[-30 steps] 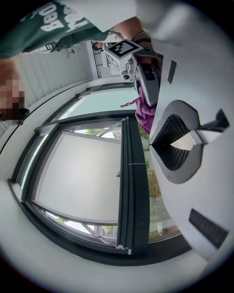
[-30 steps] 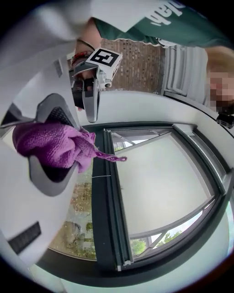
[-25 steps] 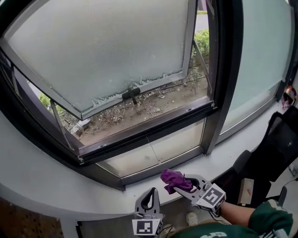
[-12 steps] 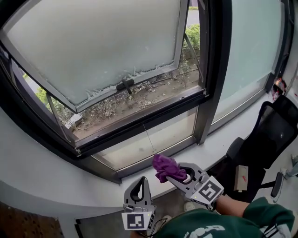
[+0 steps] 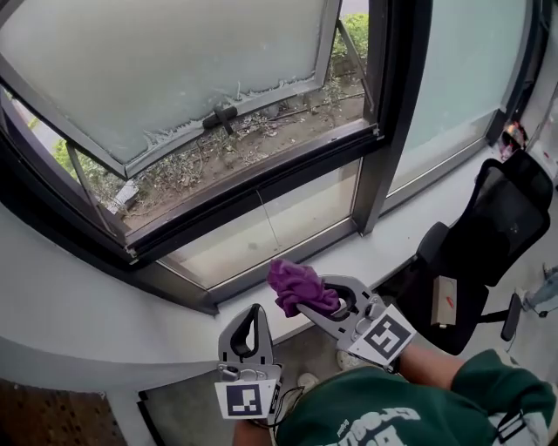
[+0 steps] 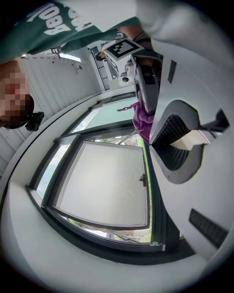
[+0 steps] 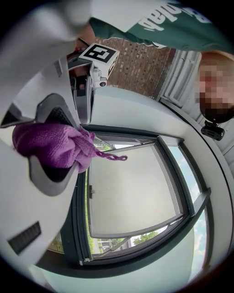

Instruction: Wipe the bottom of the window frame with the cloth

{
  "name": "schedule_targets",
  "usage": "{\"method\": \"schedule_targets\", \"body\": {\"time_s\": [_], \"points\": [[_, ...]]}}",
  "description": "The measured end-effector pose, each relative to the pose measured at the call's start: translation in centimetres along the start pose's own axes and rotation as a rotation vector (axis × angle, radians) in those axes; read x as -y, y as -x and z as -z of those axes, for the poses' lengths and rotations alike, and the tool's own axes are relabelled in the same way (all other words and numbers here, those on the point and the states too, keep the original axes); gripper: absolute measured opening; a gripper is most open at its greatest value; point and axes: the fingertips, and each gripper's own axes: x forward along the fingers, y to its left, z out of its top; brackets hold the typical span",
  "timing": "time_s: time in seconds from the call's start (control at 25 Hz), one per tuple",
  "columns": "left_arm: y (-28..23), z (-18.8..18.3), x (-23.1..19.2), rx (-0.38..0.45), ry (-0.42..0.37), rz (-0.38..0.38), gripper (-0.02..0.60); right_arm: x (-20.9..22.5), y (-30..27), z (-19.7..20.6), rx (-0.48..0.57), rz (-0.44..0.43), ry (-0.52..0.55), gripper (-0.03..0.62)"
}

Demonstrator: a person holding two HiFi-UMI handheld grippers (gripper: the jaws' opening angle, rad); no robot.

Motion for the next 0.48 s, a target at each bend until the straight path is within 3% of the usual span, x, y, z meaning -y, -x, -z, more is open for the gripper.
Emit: {"method": "schedule_targets", "body": {"time_s": [0.48], "points": [[1.0,-0.8,0.4,0.009,-0.025,0.003,0.006,-1.2,1.1,-1.3,0.026,0.008,0.021,0.15]]}}
